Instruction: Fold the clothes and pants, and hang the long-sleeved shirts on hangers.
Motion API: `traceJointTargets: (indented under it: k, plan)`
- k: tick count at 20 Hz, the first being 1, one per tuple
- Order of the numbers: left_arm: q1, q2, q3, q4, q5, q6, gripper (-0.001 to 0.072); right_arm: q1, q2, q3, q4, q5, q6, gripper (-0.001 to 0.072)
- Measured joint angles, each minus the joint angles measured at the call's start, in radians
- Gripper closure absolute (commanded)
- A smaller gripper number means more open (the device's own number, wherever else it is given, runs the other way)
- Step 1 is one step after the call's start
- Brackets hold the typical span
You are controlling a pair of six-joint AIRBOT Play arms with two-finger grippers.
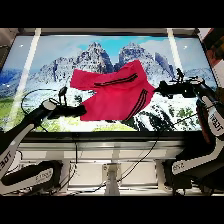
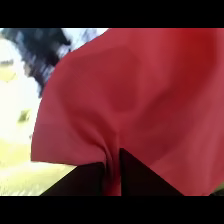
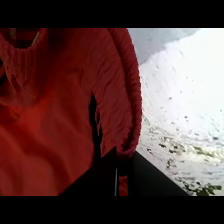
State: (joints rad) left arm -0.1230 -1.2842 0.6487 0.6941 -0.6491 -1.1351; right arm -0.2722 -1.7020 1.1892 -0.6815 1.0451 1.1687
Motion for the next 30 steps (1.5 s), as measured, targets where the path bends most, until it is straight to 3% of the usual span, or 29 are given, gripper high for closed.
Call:
traceJointTargets:
  k: [4, 8, 17, 21, 27, 28, 29, 30]
  plan:
    - [0.010, 0.082, 0.077, -0.024, 0.031, 0.064, 0.0693, 0.000, 0.000, 0.000, 0.000, 0.063, -0.002, 0.0695]
    - [0.035, 0.197, 0.158, -0.035, 0.056, 0.087, 0.0693, 0.000, 0.033, 0.000, 0.000, 0.128, -0.034, 0.0696]
    - [0.063, 0.381, 0.197, -0.013, 0.080, 0.023, 0.0695, 0.074, 0.299, -0.163, -0.002, 0.100, -0.068, 0.0696]
    - [0.063, 0.323, 0.197, 0.143, 0.073, -0.090, 0.0694, 0.107, 0.401, -0.233, -0.002, 0.059, -0.068, 0.0695]
    - [0.060, 0.092, 0.197, 0.210, 0.204, -0.151, 0.0683, 0.119, 0.444, -0.259, -0.004, 0.018, -0.065, 0.0695]
    - [0.060, 0.061, 0.197, 0.201, 0.223, -0.156, 0.0608, 0.119, 0.447, -0.260, -0.003, 0.008, -0.065, 0.0695]
    - [0.060, 0.035, 0.198, 0.193, 0.238, -0.160, 0.0321, 0.119, 0.448, -0.261, -0.003, 0.002, -0.065, 0.0695]
    - [0.060, 0.015, 0.198, 0.188, 0.248, -0.160, 0.0093, 0.120, 0.449, -0.262, -0.003, -0.003, -0.064, 0.0695]
